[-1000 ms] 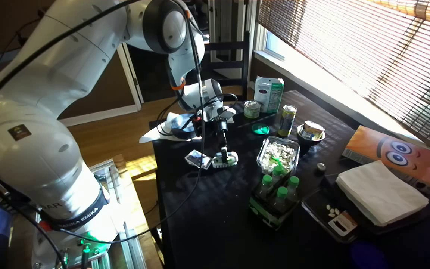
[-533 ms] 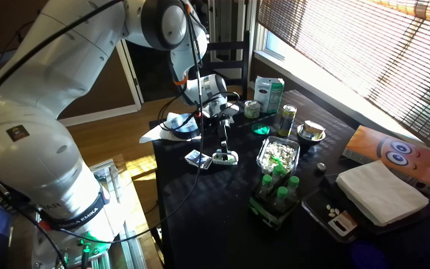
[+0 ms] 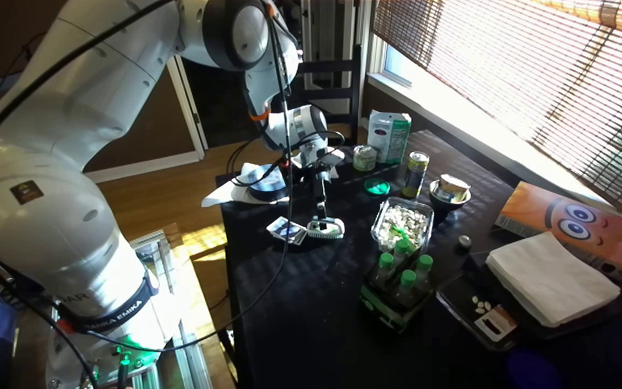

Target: Place the white brush upright.

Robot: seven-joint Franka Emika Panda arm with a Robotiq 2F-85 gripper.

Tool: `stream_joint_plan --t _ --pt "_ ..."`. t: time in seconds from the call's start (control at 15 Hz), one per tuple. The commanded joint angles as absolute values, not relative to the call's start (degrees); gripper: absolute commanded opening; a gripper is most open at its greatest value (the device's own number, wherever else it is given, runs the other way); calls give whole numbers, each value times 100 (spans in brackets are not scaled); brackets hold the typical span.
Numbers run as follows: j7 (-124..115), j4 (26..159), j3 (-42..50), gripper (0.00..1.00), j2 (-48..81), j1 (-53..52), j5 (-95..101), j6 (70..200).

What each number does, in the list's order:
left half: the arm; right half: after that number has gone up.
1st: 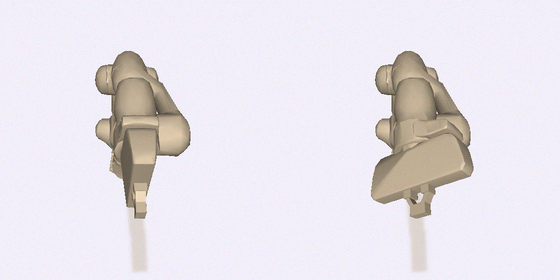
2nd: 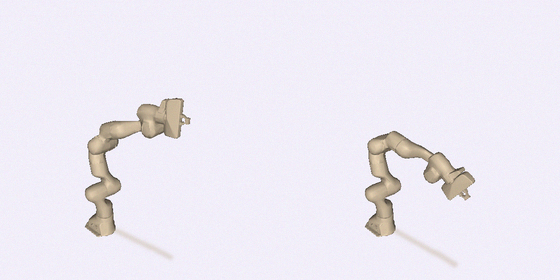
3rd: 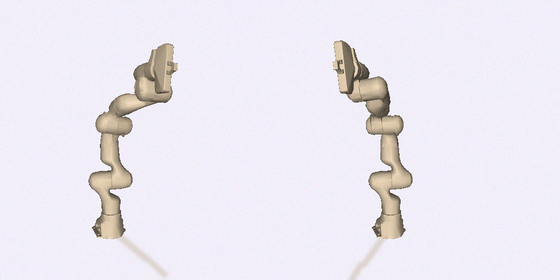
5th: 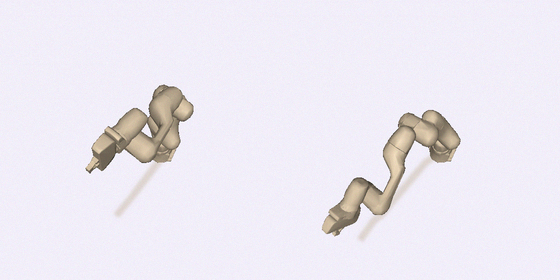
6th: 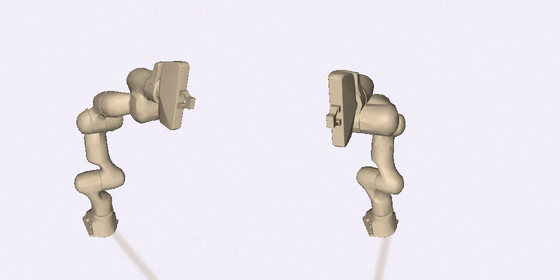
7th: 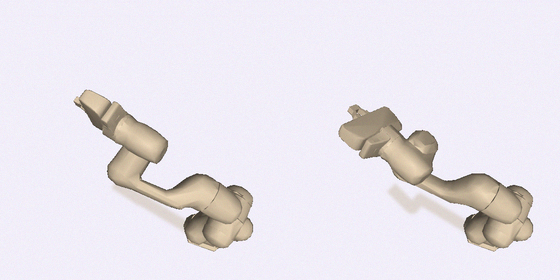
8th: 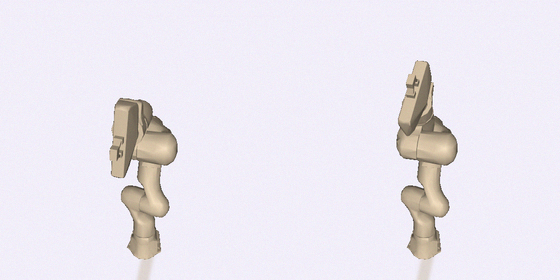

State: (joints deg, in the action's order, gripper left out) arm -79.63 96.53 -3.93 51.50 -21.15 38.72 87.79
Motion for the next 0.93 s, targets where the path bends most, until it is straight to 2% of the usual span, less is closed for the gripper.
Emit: stream_joint_plan --t 0.0,0.4,0.87 --pt "-8036 9810 -403 100 4837 -2165 3709 8826" --pt "-7930 9810 -499 100 4694 -2100 3665 9103" --pt "-8020 11108 -456 100 3527 -1593 3028 11075"
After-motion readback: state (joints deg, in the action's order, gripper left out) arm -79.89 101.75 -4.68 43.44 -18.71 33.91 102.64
